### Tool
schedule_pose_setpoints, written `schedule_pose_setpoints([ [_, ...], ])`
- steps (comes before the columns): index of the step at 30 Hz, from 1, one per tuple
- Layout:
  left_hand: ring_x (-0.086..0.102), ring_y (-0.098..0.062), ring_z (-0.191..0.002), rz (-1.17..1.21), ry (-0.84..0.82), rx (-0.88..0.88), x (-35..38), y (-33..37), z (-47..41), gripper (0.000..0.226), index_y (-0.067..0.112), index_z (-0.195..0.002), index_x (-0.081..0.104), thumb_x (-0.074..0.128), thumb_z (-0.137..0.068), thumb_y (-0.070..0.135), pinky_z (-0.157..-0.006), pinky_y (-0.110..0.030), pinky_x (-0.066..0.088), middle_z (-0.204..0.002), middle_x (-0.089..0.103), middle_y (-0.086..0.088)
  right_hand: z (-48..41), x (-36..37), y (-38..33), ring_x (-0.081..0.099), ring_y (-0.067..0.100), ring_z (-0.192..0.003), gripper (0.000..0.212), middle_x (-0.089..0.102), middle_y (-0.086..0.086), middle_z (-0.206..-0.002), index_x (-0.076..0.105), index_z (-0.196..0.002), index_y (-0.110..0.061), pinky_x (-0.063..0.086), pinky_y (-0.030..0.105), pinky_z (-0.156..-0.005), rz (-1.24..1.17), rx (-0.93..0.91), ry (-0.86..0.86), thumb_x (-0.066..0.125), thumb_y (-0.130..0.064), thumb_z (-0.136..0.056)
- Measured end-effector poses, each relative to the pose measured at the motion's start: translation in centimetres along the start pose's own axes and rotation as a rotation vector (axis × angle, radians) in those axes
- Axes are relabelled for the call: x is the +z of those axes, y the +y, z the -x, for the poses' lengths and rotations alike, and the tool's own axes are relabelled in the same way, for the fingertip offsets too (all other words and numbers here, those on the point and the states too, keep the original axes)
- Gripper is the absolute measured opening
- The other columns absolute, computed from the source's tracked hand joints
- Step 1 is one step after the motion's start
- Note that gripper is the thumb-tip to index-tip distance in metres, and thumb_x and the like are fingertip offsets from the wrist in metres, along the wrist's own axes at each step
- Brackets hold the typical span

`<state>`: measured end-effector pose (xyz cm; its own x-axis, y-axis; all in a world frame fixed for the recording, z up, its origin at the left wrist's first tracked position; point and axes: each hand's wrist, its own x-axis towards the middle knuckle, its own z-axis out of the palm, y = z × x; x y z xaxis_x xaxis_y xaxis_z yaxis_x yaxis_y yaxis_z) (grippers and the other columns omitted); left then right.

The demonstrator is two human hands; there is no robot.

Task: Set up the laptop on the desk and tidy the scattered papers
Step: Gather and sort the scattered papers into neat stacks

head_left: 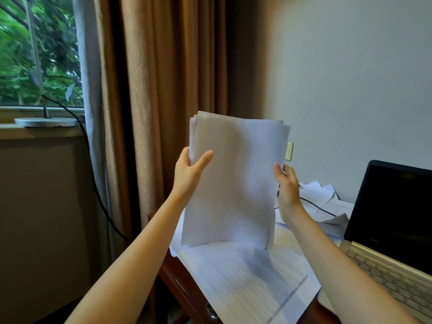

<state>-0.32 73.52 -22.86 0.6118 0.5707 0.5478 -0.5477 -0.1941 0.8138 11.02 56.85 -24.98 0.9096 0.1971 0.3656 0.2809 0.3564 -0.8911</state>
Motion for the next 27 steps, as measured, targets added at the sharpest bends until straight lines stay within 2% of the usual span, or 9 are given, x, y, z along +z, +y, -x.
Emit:
schedule_pose_setpoints([
  [3,0.067,-0.006,-0.078,0.008,-0.015,-0.021,0.3,0.5,-0.2,0.027,0.019,-0.113,0.052,0.063,-0.088,0.025,-0.059,-0.014,0.053,-0.095,0.064,0.006,-0.1,-0.1,-0.1,0.055,0.013,-0.083,0.011,0.058,0.000,-0.093,0.053,-0.092,-0.022,0.046,0.023,-0.073,-0.039,0.013,-0.002,0.045,-0.020,-0.099],
  [6,0.067,-0.006,-0.073,0.049,-0.003,-0.058,0.7,1.0,-0.5,0.024,0.019,-0.111,0.055,0.061,-0.089,0.025,-0.057,-0.015,0.054,-0.091,0.065,0.007,-0.2,0.3,-0.5,0.055,0.023,-0.109,0.015,0.059,0.009,-0.115,0.054,-0.106,-0.017,0.043,0.038,-0.103,-0.018,-0.018,0.020,0.040,-0.017,-0.101],
  [8,0.064,-0.009,-0.080,0.046,0.018,-0.042,0.8,1.4,-0.8,0.026,0.019,-0.113,0.053,0.060,-0.090,0.026,-0.059,-0.014,0.054,-0.093,0.063,0.007,-0.5,0.5,-0.9,0.051,0.023,-0.116,0.018,0.056,0.008,-0.120,0.055,-0.109,-0.018,0.036,0.042,-0.110,0.004,-0.065,0.043,0.039,-0.021,-0.101],
  [12,0.064,-0.010,-0.083,0.011,0.021,0.008,0.4,1.3,-1.0,0.029,0.024,-0.103,0.052,0.070,-0.081,0.031,-0.064,-0.018,0.054,-0.095,0.062,0.007,-0.2,0.2,-1.3,0.052,0.024,-0.114,0.007,0.055,0.007,-0.123,0.047,-0.094,-0.030,0.039,0.044,-0.106,0.074,-0.112,-0.005,0.042,-0.032,-0.099],
  [16,0.064,-0.013,-0.083,0.019,-0.002,0.006,0.6,1.1,-0.7,0.031,0.025,-0.102,0.053,0.070,-0.076,0.031,-0.062,-0.017,0.056,-0.095,0.062,0.005,-0.2,0.2,-1.3,0.051,0.021,-0.122,0.028,0.054,0.001,-0.131,0.046,-0.123,-0.022,0.037,0.041,-0.108,0.132,-0.120,-0.060,0.043,-0.035,-0.098],
  [19,0.063,-0.011,-0.077,-0.050,-0.020,0.001,1.1,1.2,-0.6,0.016,0.012,-0.104,0.057,0.062,-0.089,0.016,-0.057,-0.013,0.054,-0.087,0.062,0.003,-0.1,0.5,-1.6,0.050,0.022,-0.123,0.034,0.054,0.002,-0.130,0.044,-0.124,-0.020,0.036,0.044,-0.109,0.207,-0.144,-0.103,0.047,-0.039,-0.096],
  [21,0.062,-0.009,-0.073,-0.100,0.032,0.029,1.3,1.2,-0.7,0.005,0.012,-0.096,0.060,0.060,-0.091,0.015,-0.057,-0.016,0.054,-0.083,0.063,0.002,0.0,0.3,-1.7,0.053,0.020,-0.114,0.031,0.054,0.003,-0.124,0.042,-0.123,-0.021,0.040,0.036,-0.104,0.230,-0.159,-0.075,0.054,-0.025,-0.094],
  [24,0.060,-0.008,-0.068,-0.015,0.164,-0.003,1.4,1.2,-1.0,0.006,0.016,-0.085,0.059,0.061,-0.090,0.013,-0.054,-0.014,0.053,-0.078,0.062,0.003,0.1,-1.0,-0.9,0.047,0.020,-0.113,0.065,0.045,0.007,-0.129,0.032,-0.140,-0.018,0.040,0.031,-0.095,0.358,-0.119,0.035,0.067,-0.019,-0.085],
  [27,0.059,-0.010,-0.071,0.098,0.285,-0.084,1.3,1.0,-1.2,0.007,0.011,-0.094,0.059,0.062,-0.090,0.016,-0.057,-0.018,0.052,-0.079,0.060,0.004,0.6,-3.1,0.4,0.041,0.022,-0.124,0.083,0.040,0.007,-0.134,0.026,-0.144,-0.019,0.036,0.031,-0.095,0.369,-0.049,0.155,0.075,-0.021,-0.077],
])
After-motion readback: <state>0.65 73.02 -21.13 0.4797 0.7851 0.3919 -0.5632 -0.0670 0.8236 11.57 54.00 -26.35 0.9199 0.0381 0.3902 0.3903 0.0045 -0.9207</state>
